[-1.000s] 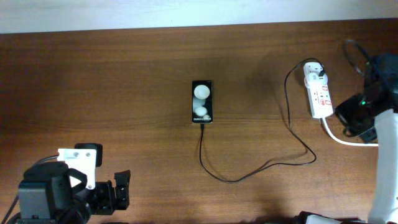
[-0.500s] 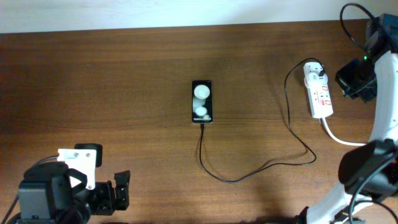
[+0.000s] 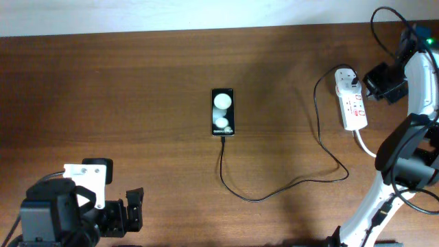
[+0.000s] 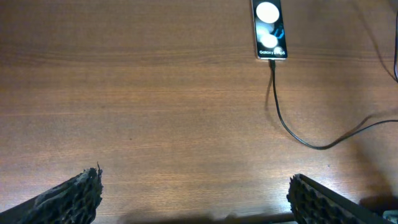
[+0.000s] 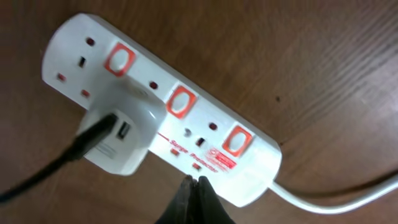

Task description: Plug charger to phone and switch on socket

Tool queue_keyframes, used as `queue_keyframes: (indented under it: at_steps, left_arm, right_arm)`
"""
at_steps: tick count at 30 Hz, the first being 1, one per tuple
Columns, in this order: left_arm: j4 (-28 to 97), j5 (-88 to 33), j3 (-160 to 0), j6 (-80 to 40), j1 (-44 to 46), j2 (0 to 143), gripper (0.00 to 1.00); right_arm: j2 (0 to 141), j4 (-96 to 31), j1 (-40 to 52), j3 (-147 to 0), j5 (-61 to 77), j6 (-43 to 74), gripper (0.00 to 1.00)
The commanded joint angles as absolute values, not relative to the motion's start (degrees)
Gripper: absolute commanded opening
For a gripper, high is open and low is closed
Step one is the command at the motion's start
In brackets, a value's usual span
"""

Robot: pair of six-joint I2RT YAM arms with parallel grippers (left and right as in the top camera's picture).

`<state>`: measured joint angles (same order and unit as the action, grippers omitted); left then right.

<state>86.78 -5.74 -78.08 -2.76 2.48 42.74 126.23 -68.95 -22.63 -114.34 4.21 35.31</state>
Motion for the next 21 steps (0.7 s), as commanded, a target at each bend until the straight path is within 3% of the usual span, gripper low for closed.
queue_keyframes:
  at_steps: [1,21]
  left_arm:
    - [86.7,-5.5,-78.1,-2.7,2.3,42.6,0.99]
    - [86.7,-5.5,-78.1,-2.7,2.3,42.6,0.99]
  right_arm:
    - [127.3,-67.1,-22.5,-115.5,4.5,35.0,0.05]
    - [134.8,-61.8,-22.5,-115.5,7.3,36.5,0.05]
